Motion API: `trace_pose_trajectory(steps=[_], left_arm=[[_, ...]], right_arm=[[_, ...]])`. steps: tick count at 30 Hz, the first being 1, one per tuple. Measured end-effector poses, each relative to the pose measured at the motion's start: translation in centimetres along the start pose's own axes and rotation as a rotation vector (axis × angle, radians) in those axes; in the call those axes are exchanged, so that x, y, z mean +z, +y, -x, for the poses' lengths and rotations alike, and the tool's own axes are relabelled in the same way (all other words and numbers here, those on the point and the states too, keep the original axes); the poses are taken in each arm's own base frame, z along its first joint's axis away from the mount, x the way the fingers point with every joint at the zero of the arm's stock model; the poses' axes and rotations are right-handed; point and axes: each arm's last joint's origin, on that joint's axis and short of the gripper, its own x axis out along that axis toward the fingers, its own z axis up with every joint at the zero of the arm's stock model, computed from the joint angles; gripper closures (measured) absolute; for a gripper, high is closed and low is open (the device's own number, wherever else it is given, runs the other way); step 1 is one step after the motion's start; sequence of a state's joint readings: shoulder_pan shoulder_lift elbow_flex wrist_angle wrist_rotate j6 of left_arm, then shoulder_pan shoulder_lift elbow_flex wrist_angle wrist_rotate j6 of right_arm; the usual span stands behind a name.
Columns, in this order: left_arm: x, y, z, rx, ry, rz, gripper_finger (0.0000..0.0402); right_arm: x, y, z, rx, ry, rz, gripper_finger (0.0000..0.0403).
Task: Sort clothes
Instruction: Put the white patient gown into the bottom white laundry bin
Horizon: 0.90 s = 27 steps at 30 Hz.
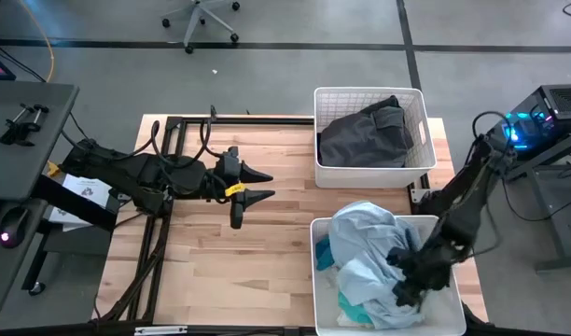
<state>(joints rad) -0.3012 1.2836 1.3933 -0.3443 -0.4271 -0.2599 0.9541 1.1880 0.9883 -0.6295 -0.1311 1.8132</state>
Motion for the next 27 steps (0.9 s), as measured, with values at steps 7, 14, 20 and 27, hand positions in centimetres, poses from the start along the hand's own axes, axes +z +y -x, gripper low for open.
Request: trace_pose_trajectory(steps=[7, 14, 20, 27], left_arm=[[-0.3, 0.1, 0.0, 0.007, 0.027, -0.013, 0.0243], [-0.4, 0.1, 0.0, 0.012, 0.04, -0.016, 0.0243], [-0.7, 0.2, 0.0, 0.021, 0.065, -0.005, 0.0243], [-0.7, 0.4, -0.1, 0.037, 0.07, -0.025, 0.0243]], right_arm=[[-0.6, 3.0, 6.5, 0.053, -0.447, 0.165, 0.0277], [3.2, 0.2, 4.2, -0.26, -0.838, 0.029, 0.0311], [5.5, -3.1, -6.2, -0.307, -0.487, 0.076, 0.0348], [7.2, -5.7, -10.4, -0.221, -0.355, 0.032, 0.037]])
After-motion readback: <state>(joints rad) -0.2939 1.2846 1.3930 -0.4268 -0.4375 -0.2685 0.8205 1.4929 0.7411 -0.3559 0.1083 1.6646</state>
